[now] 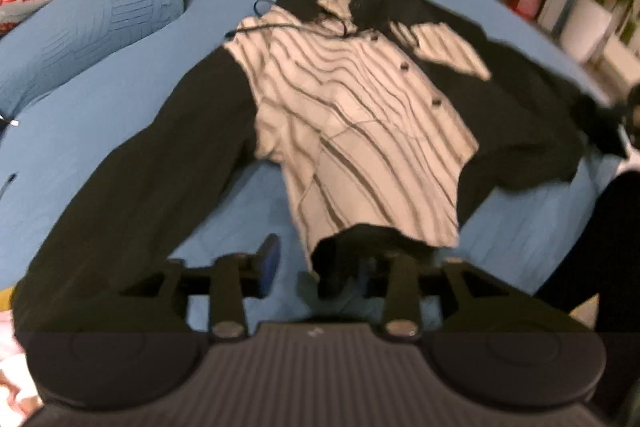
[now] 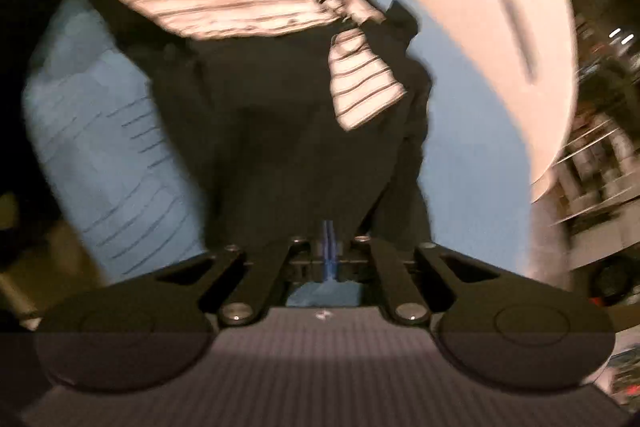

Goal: Fold clothes

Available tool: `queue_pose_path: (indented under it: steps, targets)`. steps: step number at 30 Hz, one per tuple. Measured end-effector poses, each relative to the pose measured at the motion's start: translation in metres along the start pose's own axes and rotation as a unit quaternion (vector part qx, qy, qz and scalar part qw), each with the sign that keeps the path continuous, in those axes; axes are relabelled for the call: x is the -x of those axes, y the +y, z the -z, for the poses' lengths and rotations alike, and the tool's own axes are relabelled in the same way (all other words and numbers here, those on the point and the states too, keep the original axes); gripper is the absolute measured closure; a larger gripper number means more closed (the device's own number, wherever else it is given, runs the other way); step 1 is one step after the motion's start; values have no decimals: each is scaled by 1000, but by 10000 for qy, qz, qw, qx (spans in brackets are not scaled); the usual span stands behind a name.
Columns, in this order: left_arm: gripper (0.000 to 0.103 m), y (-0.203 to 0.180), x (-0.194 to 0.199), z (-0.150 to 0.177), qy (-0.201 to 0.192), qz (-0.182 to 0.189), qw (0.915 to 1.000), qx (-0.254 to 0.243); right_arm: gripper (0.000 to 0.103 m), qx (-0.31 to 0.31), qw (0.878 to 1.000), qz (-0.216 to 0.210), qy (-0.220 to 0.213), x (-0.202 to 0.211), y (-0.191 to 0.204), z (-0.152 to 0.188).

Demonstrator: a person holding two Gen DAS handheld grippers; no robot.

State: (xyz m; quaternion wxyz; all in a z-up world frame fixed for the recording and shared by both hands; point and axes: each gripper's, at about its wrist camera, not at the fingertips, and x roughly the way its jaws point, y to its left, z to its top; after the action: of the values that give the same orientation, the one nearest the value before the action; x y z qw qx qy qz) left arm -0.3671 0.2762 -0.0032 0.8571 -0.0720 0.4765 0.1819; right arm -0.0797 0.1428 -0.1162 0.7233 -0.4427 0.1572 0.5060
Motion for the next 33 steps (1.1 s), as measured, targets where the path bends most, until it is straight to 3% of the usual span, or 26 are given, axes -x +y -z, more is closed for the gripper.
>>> queue_pose_path:
  steps: [1,3,6,10,11,12,13,14,16,20,24,25,26,27,28,30,32,33]
  targets:
    - [13,-3,5,-1,-90,-22,9999,-82,39,-36,9997,-61,-244,0,5,-3]
    - [10,-15,16,-8,-379,-19,9987,-345,8,107,9978,-306,-586,-4,24,-7]
    - [1,-33,22,-21,-672,32,9960,-593,7,933,9932,-361,-593,-31,62,-13]
    - [0,-69,-9,-38,-506,387,9945,-836,8,1934,9768,857,-323,-84,104,-28]
    - [0,-79,-26,-43,-356,407,9937,-982,12,2033,9736,998,-292,-90,104,-28]
    - [1,-91,-39,-45,-198,362,9920,-1192,56,2068,9721,1077,-256,-94,102,-28]
    - [4,-104,-53,-47,-52,234,9891,-1452,100,1804,9788,946,-200,-90,94,-30]
    - [8,-119,-62,-44,-50,72,9841,-1776,95,1420,9871,731,-137,-81,85,-34]
    - [8,-148,-80,-38,-50,-252,9699,-2420,96,797,9954,472,-249,-61,64,-38]
    - [8,-205,-106,-14,-272,-794,9298,-3585,97,19,9979,419,-491,-31,24,-47]
    - [4,-227,-131,1,-595,-1413,9042,-3987,98,-549,9953,404,-691,-8,-3,-50]
    - [10,-224,-130,-1,-615,-1333,9114,-3845,98,-595,9950,395,-703,-7,-4,-52]
    - [42,-217,-125,-6,-460,-1014,9275,-3568,98,-623,9949,386,-693,-5,-6,-51]
    - [68,-211,-120,-12,-307,-707,9412,-3289,98,-626,9952,371,-658,-3,-6,-50]
    - [98,-206,-115,-16,-209,-573,9496,-3074,98,-618,9956,356,-614,-3,-5,-49]
    - [97,-197,-97,-18,-329,-414,9564,-2872,98,-609,9962,306,-552,4,-3,-44]
    - [97,-179,-76,-21,-359,31,9726,-2295,98,-599,9968,156,-506,7,3,-43]
    - [96,-173,-71,-21,-300,188,9765,-2126,98,-598,9971,67,-475,5,7,-42]
